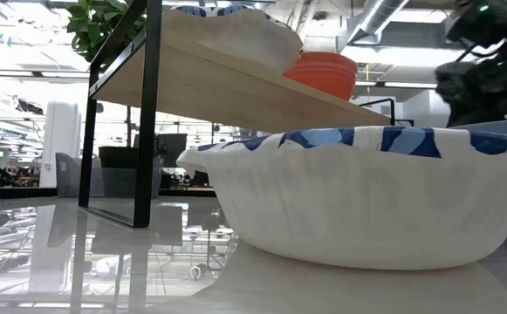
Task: Place and stack bowls onto a shelf
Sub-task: Stack the white patterned bowl on top of the white patterned bowl on the shelf
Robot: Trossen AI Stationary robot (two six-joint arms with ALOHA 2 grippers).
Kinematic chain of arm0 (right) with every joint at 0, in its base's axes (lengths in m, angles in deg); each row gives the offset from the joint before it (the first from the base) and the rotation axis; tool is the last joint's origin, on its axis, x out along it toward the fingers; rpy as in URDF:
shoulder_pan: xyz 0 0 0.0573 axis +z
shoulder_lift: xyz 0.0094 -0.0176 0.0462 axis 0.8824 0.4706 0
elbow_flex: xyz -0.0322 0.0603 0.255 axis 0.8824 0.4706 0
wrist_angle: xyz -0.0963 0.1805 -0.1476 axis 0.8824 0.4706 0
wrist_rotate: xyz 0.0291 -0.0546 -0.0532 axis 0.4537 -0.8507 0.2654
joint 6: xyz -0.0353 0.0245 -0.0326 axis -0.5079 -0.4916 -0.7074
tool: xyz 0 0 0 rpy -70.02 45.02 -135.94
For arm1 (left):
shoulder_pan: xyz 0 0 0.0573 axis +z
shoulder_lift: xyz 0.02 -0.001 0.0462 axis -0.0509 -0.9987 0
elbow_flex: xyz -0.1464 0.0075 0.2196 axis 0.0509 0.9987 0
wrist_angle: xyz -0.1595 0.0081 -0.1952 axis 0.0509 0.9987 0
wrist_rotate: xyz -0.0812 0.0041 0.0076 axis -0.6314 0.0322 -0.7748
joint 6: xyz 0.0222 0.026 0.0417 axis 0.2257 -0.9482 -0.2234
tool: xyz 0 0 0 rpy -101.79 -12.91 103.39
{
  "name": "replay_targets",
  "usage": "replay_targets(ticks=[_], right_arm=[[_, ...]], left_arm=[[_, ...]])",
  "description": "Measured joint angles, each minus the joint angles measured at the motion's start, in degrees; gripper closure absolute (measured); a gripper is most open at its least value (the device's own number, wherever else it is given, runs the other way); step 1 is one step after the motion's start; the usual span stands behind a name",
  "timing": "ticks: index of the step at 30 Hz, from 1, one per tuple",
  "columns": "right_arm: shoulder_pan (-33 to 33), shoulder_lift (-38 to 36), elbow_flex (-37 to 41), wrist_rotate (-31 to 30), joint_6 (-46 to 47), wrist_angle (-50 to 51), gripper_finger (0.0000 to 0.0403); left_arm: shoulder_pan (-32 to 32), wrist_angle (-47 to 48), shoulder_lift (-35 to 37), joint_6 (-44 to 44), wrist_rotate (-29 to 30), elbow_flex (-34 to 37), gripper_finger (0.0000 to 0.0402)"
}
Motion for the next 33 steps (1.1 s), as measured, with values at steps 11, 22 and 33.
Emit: replay_targets(ticks=[11, 22, 33], right_arm=[[-0.3, 15.6, -13.1, 0.1, -0.3, 9.4, 0.0377], [-1.8, 21.9, -17.0, 0.0, -3.0, 9.9, 0.0369], [-0.6, 28.8, -17.0, 5.4, -9.5, 10.7, 0.0324]], left_arm=[[2.5, 0.1, 0.0, -8.6, -1.8, 0.0, 0.0173], [6.5, 0.5, 1.9, -17.4, -1.0, 0.0, 0.0173], [11.1, 0.6, 2.2, -23.9, -0.4, 0.0, 0.0173]])
